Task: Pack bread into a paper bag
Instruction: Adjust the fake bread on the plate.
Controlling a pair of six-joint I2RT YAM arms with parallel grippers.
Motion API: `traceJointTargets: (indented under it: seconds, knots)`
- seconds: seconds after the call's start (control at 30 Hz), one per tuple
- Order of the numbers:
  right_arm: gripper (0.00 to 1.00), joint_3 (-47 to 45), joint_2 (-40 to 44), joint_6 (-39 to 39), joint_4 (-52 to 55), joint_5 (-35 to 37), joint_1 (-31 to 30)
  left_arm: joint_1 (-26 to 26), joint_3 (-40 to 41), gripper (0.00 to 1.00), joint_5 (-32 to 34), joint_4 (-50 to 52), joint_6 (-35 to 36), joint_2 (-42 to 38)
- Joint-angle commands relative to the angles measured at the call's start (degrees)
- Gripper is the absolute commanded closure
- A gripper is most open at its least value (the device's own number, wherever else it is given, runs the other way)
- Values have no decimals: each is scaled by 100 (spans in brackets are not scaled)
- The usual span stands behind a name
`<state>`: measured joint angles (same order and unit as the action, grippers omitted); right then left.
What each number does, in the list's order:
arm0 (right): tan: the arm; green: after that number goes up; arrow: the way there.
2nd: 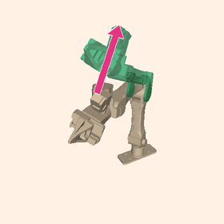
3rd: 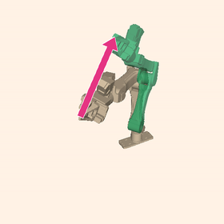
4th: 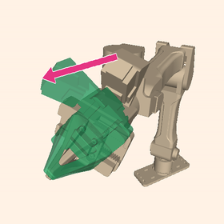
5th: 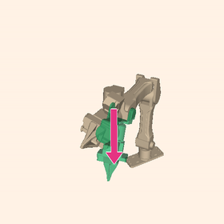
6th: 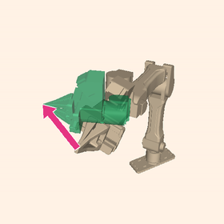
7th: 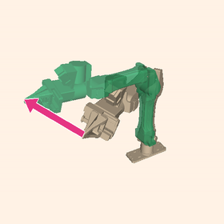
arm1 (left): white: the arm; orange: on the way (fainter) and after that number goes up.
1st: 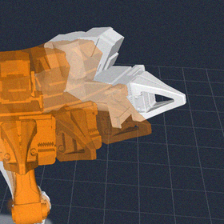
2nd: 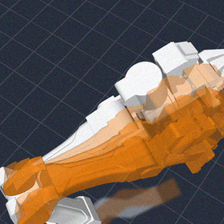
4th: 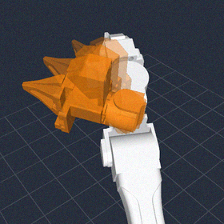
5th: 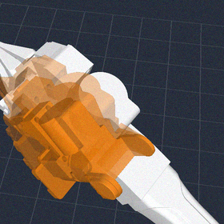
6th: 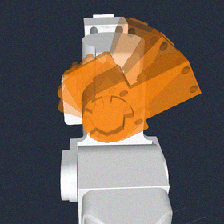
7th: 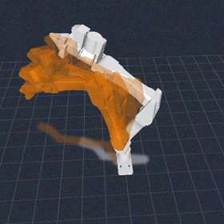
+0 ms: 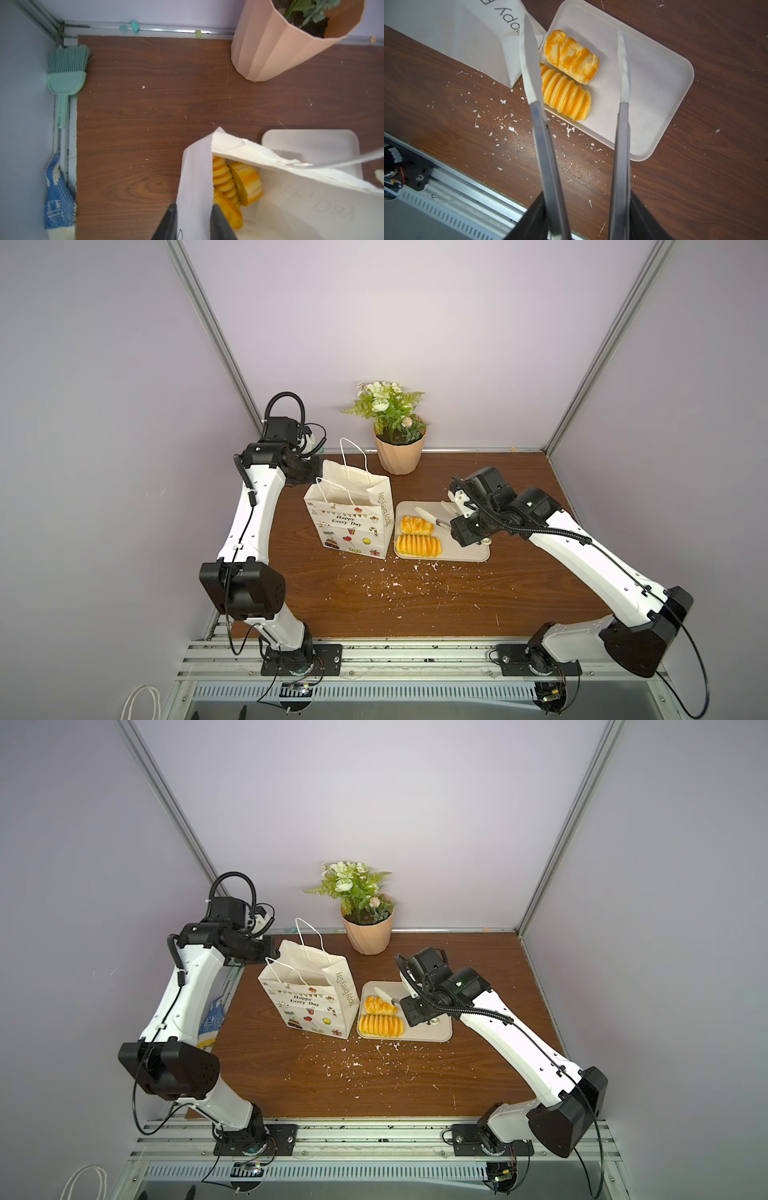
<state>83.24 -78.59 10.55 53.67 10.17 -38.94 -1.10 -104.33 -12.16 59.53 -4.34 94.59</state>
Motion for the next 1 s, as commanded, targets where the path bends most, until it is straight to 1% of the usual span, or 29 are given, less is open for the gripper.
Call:
traceJointTargets:
  seconds: [0.0, 0.1, 0.2, 0.4, 0.67, 0.97]
  knots:
    - [44, -129, 211, 81, -56, -81, 71, -3, -32, 78, 142, 58, 46, 168]
    - [44, -344, 249, 130, -37, -88, 79, -4, -66, 85, 124, 68, 41, 225]
    - [44, -594, 340, 259, 24, -127, 92, -18, -80, 88, 150, 68, 35, 198]
    - [43, -965, 337, 336, -275, -261, 106, -74, -15, 89, 134, 74, 30, 143]
    - [44, -881, -214, 41, -625, -242, 146, -74, 66, 88, 148, 72, 29, 38]
    - [44, -863, -845, -183, -949, -533, 430, -74, 151, 88, 47, 59, -7, -48]
